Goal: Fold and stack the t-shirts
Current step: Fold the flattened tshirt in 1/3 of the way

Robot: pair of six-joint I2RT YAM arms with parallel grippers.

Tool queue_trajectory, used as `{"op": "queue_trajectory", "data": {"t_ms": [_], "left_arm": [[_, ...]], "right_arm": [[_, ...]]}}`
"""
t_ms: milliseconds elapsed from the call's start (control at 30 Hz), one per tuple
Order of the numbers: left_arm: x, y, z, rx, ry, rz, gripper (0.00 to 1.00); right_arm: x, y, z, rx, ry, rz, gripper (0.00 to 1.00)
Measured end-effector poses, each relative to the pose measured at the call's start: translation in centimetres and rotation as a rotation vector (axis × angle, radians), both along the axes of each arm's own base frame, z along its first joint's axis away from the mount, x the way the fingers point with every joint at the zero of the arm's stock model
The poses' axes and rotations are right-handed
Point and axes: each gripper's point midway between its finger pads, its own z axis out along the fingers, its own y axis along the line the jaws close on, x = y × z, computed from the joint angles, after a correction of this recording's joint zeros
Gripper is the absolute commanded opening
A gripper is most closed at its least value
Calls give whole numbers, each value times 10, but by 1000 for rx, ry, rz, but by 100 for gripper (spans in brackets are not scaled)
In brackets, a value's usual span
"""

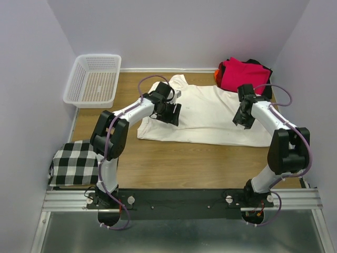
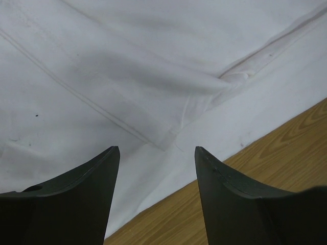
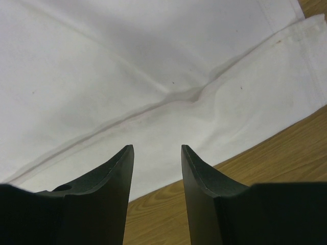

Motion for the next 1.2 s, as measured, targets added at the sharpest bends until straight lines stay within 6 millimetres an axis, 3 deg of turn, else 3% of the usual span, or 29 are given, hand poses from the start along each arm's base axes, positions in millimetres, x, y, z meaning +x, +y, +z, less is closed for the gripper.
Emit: {"op": "queue_trajectory", "data": {"t_ms": [400, 833, 1000, 1100, 1200], "left_arm": [[-10, -1, -30, 45, 69, -19, 60], [-6, -13, -29, 41, 54, -43, 40], [-8, -14, -33, 50, 63, -50, 23], [-9, -14, -34, 55, 65, -53, 0], [-7, -15, -34, 58, 61, -61, 0]], "right_arm": [[-7, 0, -8, 1, 23, -9, 50], [-12, 0, -13, 4, 35, -22, 50], [-13, 0, -14, 4, 38, -23, 49], [-14, 0, -15, 4, 41, -23, 49], [-15, 0, -16, 4, 46, -23, 49]]}}
